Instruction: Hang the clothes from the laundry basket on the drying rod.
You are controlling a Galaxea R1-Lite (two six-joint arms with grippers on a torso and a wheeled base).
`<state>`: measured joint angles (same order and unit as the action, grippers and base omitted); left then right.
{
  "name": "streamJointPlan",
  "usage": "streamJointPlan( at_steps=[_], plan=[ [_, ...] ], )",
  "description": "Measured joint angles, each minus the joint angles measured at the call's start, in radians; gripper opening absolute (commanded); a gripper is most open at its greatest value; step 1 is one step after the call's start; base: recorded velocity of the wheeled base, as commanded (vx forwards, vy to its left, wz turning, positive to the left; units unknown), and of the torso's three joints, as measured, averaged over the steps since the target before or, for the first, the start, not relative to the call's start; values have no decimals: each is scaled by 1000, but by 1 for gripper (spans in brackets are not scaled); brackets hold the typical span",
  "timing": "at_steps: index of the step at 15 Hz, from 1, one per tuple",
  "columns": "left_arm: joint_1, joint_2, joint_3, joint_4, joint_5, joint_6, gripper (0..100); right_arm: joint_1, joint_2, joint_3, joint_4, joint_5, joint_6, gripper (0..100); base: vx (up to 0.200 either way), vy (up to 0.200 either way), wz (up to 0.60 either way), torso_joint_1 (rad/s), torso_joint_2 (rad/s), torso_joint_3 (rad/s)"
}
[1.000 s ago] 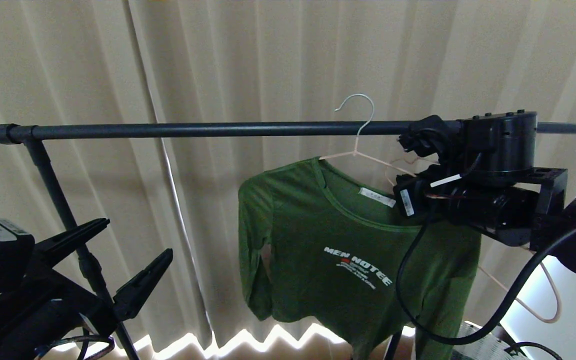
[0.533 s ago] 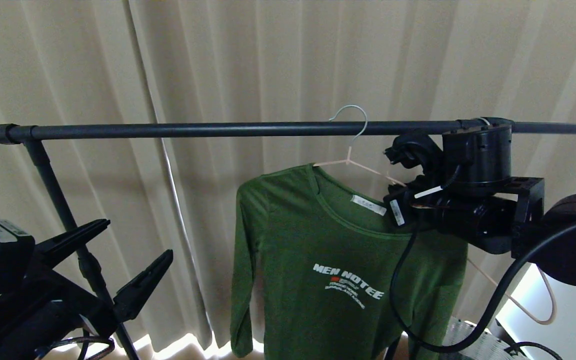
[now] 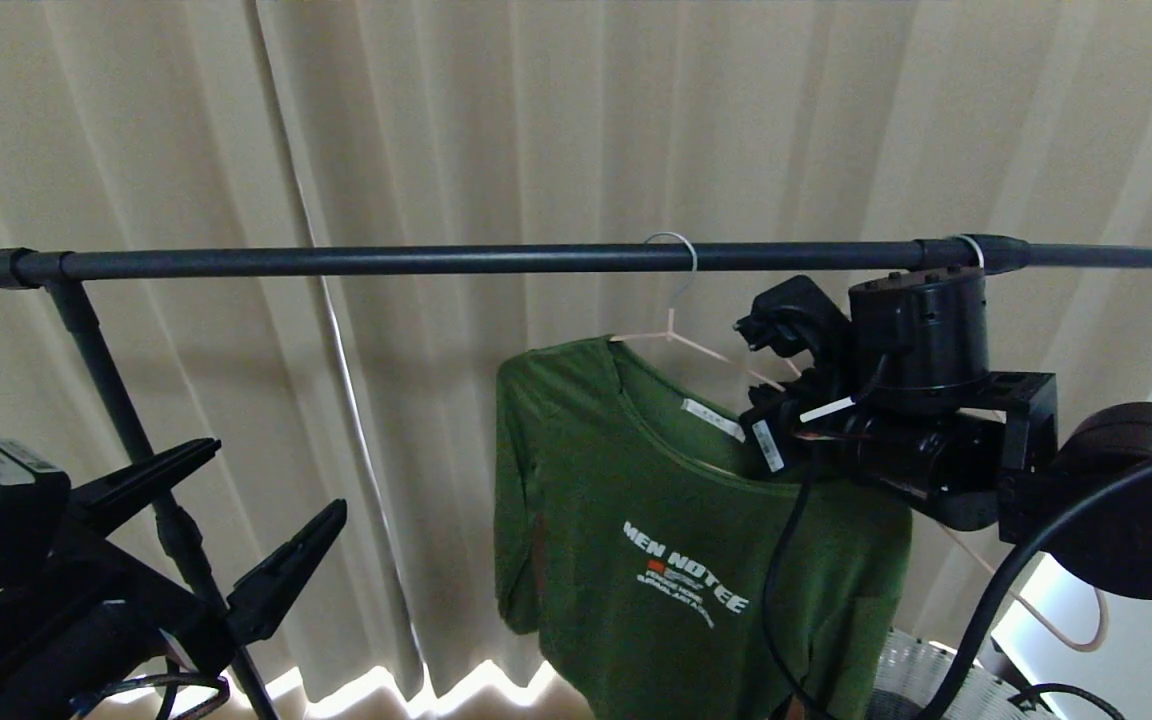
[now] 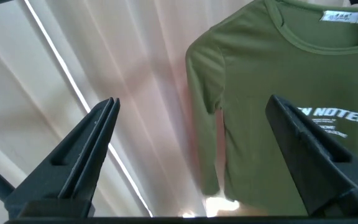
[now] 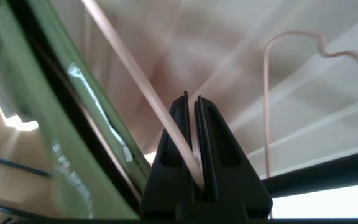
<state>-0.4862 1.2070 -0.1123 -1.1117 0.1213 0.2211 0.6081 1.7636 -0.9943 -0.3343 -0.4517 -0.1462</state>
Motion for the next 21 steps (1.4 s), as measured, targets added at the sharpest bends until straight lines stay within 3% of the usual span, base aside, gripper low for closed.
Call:
streamJointPlan(
  at_steps=[4,5,9,14,18,21],
  plan=[
    [0,-1,0,0,0,0,100,22,7,0,0,2,0,0,0,0,0,0,0,0],
    [0,-1,0,0,0,0,100,26,8,0,-1,2,0,100,0,0,0,0,0,0],
    [0,-1,0,0,0,0,100,31,3,10,-18,10,6,100,0,0,0,0,0,0],
    [0,-1,5,0,1,1,100,33,-10,76,-171,27,74,100,0,0,0,0,0,0],
    [0,-3,7,0,1,1,100,34,-24,152,-297,117,80,100,0,0,0,0,0,0],
    [-8,-6,7,0,2,2,100,36,-66,218,-348,137,79,100,0,0,0,0,0,0]
  ],
)
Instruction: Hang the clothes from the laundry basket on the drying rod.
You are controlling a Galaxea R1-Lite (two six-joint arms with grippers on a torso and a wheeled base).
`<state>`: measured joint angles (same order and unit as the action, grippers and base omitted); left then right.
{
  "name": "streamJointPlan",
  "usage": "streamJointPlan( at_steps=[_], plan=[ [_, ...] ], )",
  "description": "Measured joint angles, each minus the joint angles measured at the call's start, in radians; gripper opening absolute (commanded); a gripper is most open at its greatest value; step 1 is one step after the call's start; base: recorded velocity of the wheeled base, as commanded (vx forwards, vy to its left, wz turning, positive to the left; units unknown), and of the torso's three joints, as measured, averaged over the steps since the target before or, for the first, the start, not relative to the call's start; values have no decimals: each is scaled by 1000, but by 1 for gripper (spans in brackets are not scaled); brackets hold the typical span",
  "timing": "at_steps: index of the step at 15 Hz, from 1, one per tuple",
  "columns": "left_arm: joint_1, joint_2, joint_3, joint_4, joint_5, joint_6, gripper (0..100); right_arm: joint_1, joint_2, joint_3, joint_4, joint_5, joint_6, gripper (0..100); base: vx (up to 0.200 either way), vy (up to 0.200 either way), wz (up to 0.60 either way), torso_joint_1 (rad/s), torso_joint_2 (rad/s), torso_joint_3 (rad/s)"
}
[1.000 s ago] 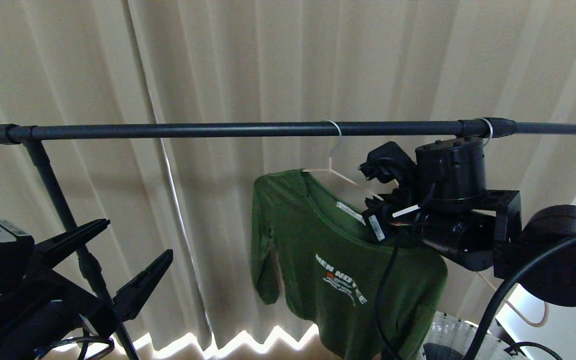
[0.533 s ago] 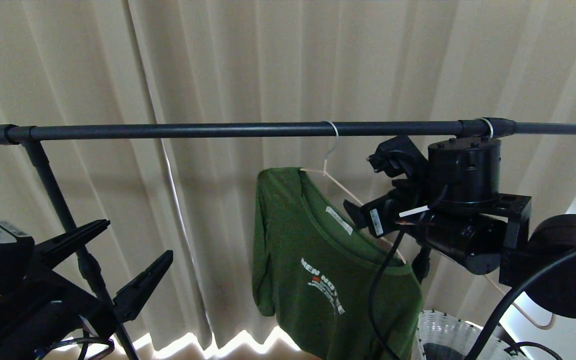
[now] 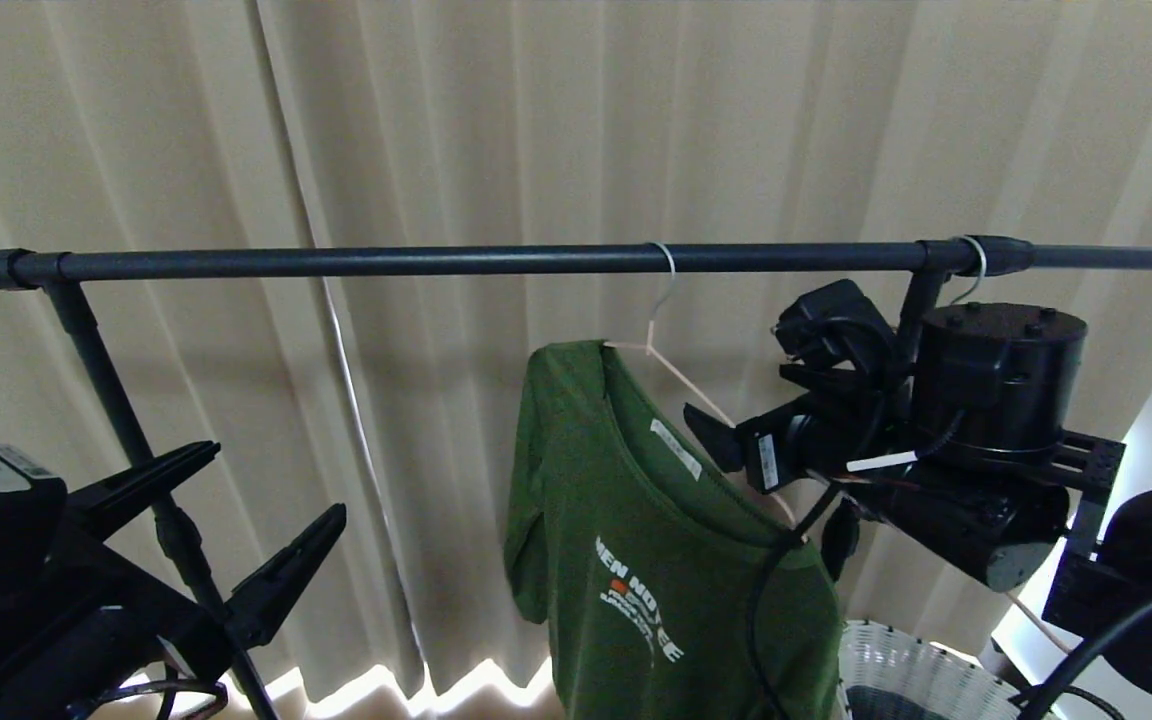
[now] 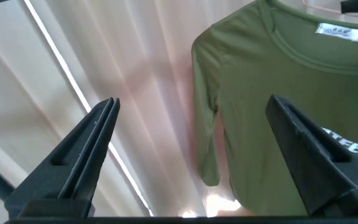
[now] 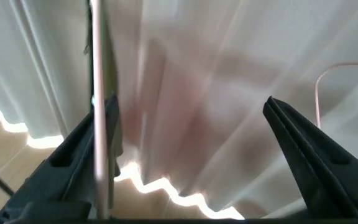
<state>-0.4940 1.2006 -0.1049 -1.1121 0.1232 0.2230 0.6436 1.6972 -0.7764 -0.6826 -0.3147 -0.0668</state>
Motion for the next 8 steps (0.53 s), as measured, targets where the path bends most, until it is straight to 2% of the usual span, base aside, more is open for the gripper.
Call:
streamJointPlan(
  at_steps=[8],
  plan=[
    [-13,-45,21,2,0,16,100,2,-255,169,13,11,-3,100,0,0,0,0,0,0]
  ],
)
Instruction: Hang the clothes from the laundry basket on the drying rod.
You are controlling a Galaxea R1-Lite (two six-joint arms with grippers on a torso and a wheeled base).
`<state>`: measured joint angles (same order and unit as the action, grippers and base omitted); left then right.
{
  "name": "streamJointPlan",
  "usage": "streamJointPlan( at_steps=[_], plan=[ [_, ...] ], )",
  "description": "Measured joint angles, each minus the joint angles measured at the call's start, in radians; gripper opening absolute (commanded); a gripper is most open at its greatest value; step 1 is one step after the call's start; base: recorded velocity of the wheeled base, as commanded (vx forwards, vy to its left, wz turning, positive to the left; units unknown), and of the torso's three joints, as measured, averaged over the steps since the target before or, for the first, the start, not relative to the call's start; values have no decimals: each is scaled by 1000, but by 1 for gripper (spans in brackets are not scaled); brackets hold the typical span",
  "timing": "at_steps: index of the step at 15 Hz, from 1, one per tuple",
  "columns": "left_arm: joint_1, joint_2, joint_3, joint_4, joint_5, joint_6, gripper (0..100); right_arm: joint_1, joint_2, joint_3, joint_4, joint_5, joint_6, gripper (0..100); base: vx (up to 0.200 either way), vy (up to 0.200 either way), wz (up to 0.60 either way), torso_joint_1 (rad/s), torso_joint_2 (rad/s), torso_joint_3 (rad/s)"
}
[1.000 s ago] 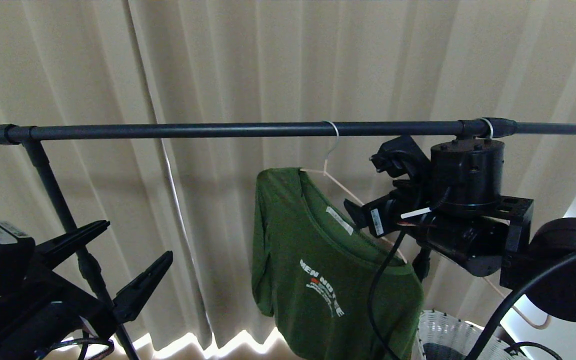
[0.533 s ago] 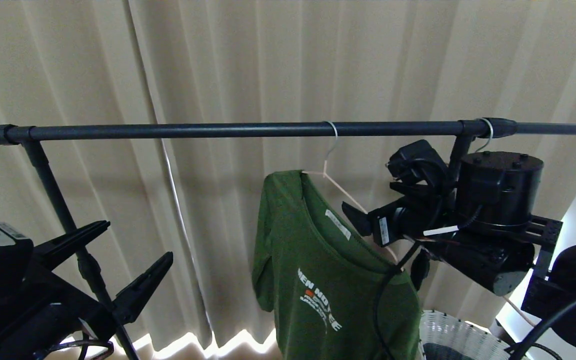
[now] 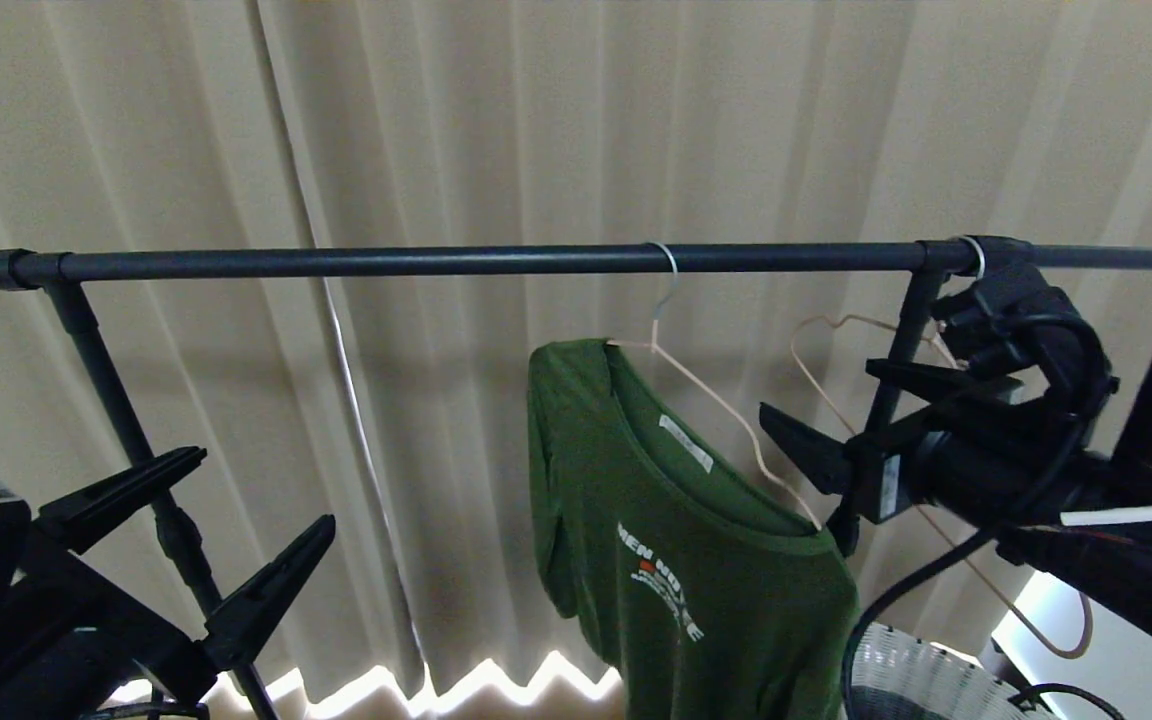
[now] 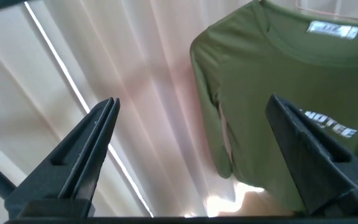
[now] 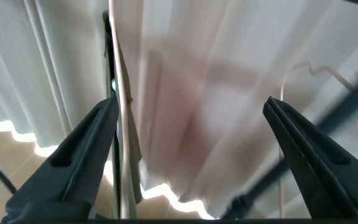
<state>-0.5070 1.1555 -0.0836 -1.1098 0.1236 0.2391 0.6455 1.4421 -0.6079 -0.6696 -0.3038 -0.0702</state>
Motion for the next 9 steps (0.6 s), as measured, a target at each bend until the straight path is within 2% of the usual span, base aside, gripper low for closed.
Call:
streamJointPlan(
  at_steps=[5,7,9],
  plan=[
    [1,-14,-3,3,1,0,100,-59,-93,127,-15,-10,0,100,0,0,0,0,0,0],
    [1,-16,-4,3,5,17,100,-74,-102,151,-93,-10,-4,100,0,0,0,0,0,0],
    [3,-17,0,3,6,24,100,-78,-105,193,-166,-10,-56,100,-200,0,0,5,0,2]
  ],
)
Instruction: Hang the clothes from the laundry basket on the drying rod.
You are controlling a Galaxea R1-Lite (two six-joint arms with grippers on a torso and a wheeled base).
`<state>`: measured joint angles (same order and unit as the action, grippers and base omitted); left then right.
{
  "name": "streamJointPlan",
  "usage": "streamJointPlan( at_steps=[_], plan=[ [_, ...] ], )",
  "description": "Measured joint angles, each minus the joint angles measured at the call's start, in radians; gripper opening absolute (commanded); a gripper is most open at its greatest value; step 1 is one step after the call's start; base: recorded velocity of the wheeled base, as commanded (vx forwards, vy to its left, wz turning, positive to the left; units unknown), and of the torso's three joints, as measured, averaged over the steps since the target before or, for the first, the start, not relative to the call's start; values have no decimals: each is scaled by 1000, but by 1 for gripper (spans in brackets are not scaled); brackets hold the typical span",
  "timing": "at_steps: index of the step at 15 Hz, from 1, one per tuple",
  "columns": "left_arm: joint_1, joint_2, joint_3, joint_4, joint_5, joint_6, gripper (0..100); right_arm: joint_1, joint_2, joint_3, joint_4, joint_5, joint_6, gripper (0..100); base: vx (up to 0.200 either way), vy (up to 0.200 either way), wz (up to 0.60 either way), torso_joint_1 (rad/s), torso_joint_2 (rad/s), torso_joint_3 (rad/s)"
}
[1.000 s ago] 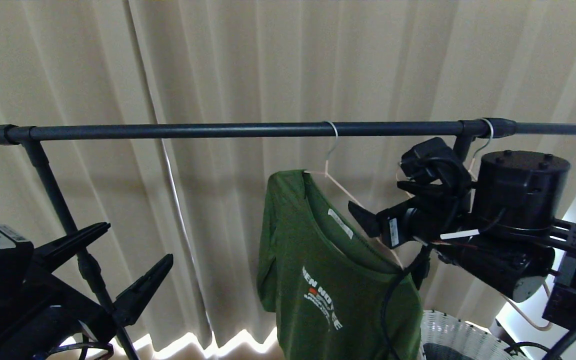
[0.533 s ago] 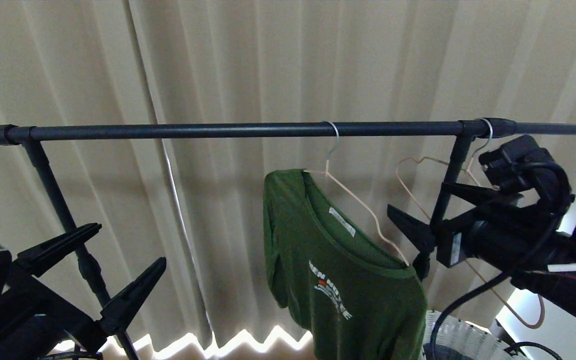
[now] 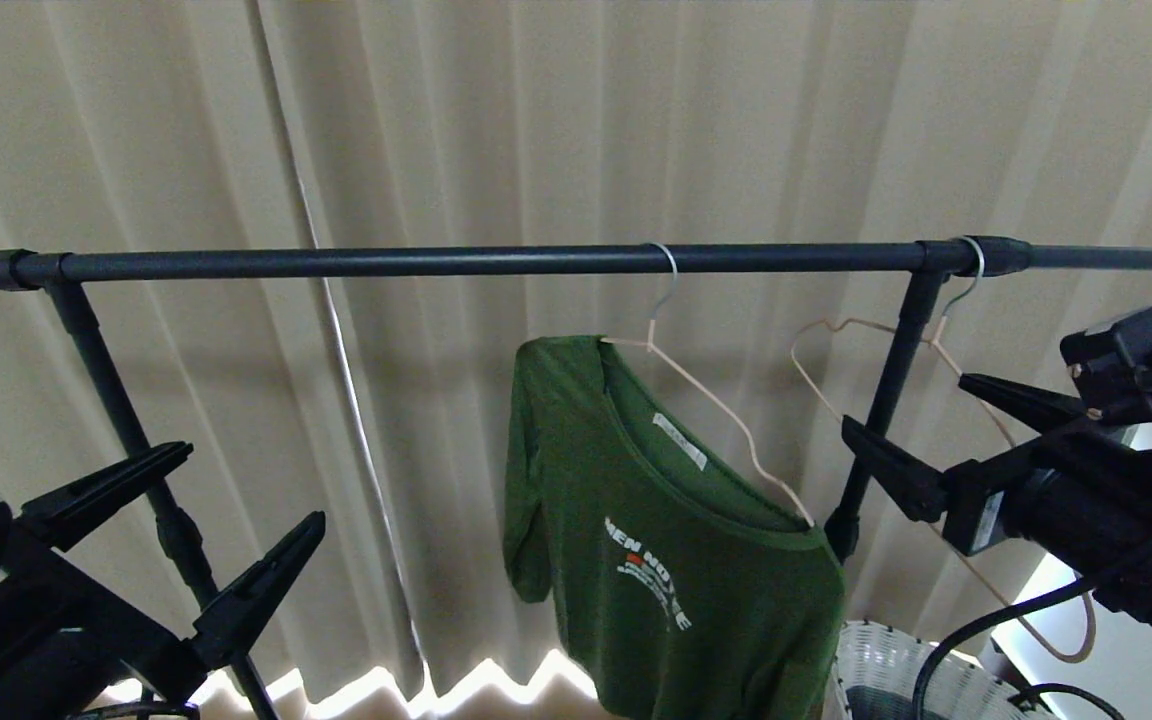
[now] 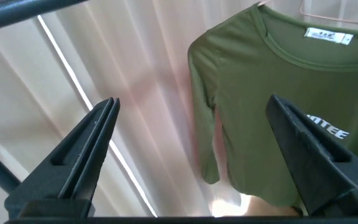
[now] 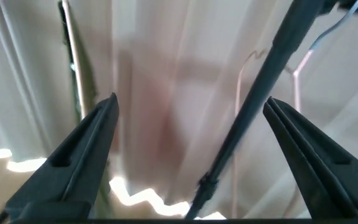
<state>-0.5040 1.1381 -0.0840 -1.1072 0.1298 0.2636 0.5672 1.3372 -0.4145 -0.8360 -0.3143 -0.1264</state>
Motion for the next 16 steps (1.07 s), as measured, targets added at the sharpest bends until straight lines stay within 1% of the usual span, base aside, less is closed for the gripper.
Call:
streamJointPlan(
  at_steps=[2,3,5,8,10,12,14,15,16],
  plan=[
    [1,0,1,1,1,0,100,-3,1,54,-54,0,-53,100,-200,0,0,17,10,0],
    [2,0,1,0,0,0,100,-2,1,75,-75,0,-62,100,-200,0,0,-2,2,7],
    [4,-2,1,-1,0,0,100,-14,-1,102,-134,1,-64,100,-200,0,0,-5,2,7],
    [6,-2,0,0,0,0,100,-54,-1,119,-161,8,-61,100,-200,0,0,-1,2,4],
    [7,-1,1,0,0,-1,100,-85,-2,152,-185,8,-59,100,-200,0,0,-2,2,2],
    [7,0,6,0,-1,-5,100,-102,-2,200,-230,7,-59,100,0,0,0,0,0,0],
    [12,3,8,7,0,-6,100,-117,-3,282,-268,2,-61,100,0,0,0,0,0,0],
    [33,6,2,50,1,-5,100,-138,-2,311,-266,-5,-62,100,0,0,0,0,0,0],
    [62,10,-12,123,0,-6,100,-162,-1,327,-268,-8,-64,100,0,0,0,0,0,0]
  ],
)
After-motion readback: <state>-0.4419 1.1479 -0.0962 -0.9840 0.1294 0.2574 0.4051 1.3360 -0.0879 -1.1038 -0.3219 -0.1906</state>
